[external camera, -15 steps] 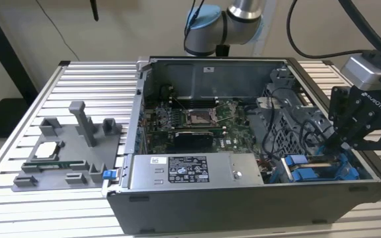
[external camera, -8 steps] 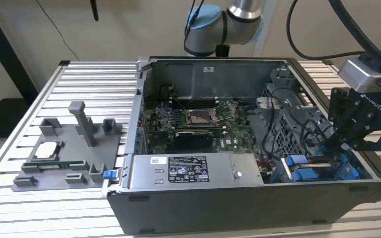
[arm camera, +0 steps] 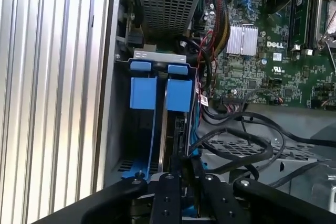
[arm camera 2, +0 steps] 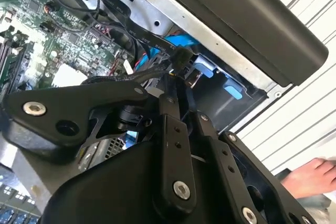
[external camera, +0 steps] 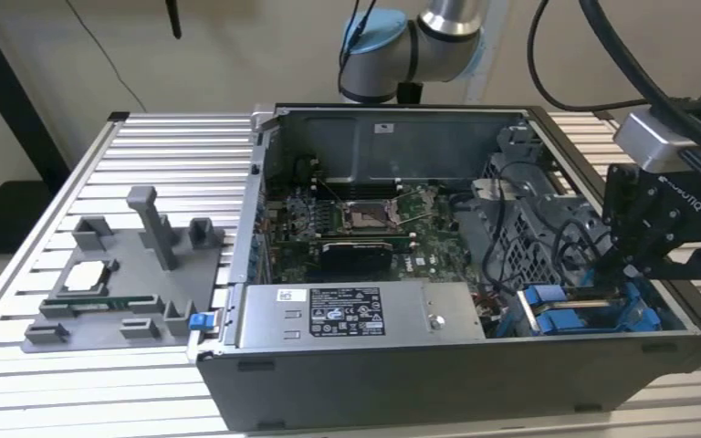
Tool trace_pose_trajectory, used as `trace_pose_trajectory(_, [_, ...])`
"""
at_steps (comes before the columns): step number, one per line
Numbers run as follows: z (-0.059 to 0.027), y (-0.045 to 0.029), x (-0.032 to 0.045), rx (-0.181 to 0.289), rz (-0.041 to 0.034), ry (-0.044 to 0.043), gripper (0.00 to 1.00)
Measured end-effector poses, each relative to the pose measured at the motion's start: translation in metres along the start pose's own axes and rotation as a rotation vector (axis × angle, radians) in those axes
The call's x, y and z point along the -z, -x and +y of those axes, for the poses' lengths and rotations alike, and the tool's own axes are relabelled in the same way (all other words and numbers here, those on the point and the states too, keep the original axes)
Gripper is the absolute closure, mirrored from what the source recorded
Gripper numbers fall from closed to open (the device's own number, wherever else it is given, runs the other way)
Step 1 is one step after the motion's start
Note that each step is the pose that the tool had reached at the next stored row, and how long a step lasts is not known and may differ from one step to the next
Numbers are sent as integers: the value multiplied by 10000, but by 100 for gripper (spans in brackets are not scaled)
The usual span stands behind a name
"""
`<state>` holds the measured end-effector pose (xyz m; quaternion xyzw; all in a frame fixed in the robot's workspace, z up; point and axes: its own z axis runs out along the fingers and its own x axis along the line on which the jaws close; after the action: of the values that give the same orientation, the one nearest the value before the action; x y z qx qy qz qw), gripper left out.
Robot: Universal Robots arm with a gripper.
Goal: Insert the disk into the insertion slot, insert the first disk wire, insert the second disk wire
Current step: 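Insert the first disk wire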
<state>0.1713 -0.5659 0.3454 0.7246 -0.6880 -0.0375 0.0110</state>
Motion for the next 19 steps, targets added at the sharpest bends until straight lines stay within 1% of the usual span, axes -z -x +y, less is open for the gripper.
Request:
trace_pose_trajectory(2, [0, 0, -5, -118, 14, -19, 100])
trace_pose_trajectory(12, [1, -1, -18, -649, -1, -54, 100])
trace_pose_trajectory(19, [1, -8, -21, -742, -8, -58, 100])
